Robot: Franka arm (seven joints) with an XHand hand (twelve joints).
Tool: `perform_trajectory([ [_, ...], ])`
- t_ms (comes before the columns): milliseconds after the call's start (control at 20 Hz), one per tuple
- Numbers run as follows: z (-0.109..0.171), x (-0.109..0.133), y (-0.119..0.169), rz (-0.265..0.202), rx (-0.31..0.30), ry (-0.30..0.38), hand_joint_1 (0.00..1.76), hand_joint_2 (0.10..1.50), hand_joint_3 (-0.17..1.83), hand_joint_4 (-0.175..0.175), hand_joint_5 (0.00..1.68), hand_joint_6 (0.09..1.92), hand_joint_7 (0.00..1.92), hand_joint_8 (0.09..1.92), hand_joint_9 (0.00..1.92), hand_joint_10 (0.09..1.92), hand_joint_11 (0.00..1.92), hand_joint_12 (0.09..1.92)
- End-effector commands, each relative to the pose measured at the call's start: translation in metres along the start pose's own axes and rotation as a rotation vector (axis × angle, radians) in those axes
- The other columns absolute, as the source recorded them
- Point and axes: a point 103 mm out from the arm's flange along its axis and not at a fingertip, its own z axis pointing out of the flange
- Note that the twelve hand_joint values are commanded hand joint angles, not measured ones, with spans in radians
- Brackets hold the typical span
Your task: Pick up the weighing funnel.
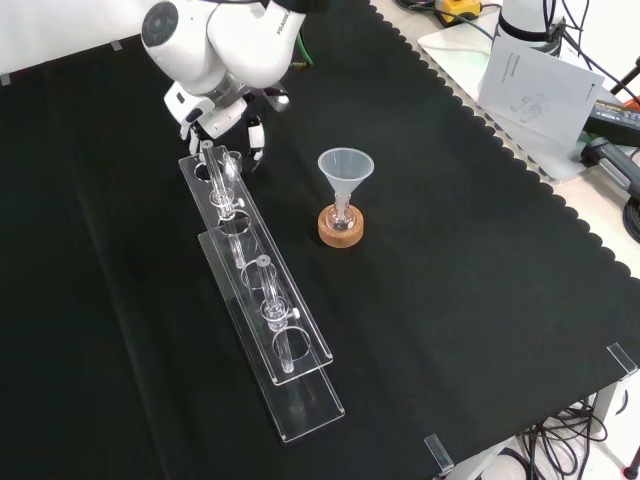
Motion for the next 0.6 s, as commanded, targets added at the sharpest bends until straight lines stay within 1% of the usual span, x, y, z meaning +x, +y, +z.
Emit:
perform_trajectory([
  [50, -0.018, -0.009, -0.017, 0.006, -0.037, 0.036, 1.11, 0.65, 0.72, 0.175, 1.22, 0.79, 0.77, 0.60, 1.02, 0.39, 0.69, 1.18],
  [300, -0.032, -0.015, -0.038, 0.019, -0.048, 0.014, 1.11, 0.65, 0.72, 0.175, 1.22, 0.79, 0.76, 0.60, 1.02, 0.39, 0.69, 1.17],
  [600, -0.050, -0.021, -0.071, 0.059, -0.052, -0.023, 1.12, 0.64, 0.72, 0.175, 1.23, 0.79, 0.76, 0.60, 1.02, 0.37, 0.71, 1.14],
])
